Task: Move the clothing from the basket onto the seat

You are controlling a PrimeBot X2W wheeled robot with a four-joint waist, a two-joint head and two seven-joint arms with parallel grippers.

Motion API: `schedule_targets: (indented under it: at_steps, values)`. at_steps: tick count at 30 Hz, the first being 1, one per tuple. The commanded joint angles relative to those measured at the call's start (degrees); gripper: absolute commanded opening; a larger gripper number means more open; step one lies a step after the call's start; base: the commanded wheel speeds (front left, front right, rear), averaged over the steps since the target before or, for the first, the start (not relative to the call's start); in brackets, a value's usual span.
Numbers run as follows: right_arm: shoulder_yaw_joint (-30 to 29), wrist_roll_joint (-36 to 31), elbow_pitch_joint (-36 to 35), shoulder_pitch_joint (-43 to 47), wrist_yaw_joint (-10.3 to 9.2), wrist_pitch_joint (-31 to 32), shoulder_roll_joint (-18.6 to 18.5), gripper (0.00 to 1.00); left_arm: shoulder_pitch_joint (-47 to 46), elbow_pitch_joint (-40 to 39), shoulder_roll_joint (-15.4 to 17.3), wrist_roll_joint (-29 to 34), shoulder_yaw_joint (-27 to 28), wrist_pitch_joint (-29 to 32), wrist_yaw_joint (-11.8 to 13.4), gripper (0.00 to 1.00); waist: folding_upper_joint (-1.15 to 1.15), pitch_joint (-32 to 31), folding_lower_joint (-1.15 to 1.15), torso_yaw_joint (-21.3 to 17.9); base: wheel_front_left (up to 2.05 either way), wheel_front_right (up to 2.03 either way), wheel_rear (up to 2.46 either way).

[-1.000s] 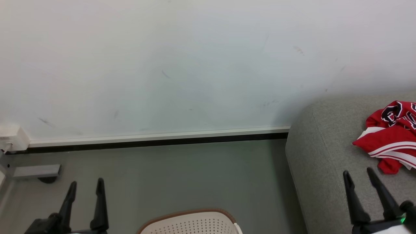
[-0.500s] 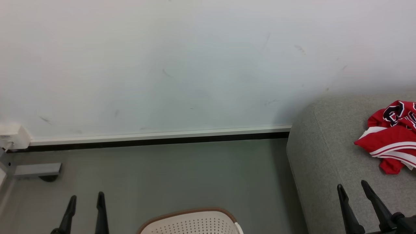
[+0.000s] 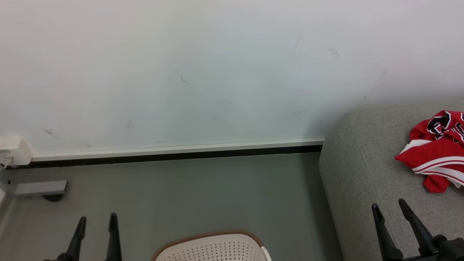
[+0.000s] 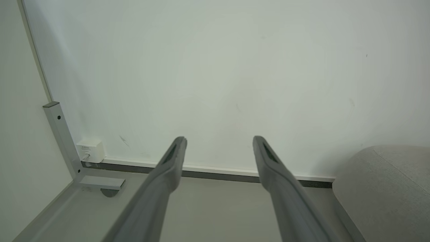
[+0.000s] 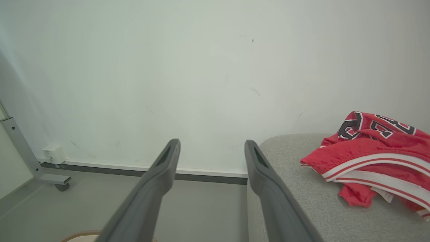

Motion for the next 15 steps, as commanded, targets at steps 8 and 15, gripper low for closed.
schedule_targets:
  at_steps: [8, 15]
  values:
    - [0.3, 0.4, 0.1, -1.0, -0.13, -0.2, -0.4, 1.00, -1.0, 0.8, 0.0, 0.8, 0.0, 0.0, -0.9, 1.00, 0.00, 0.6, 0.00, -0.8, 0.00, 0.00, 0.00]
    - [0.4, 0.2, -0.4, -2.2, -0.13, -0.2, -0.9, 1.00, -2.2, 2.7, -0.1, 0.7, -1.3, 0.0, -2.0, 1.00, 0.00, 2.0, 0.00, -2.2, 0.00, 0.00, 0.00]
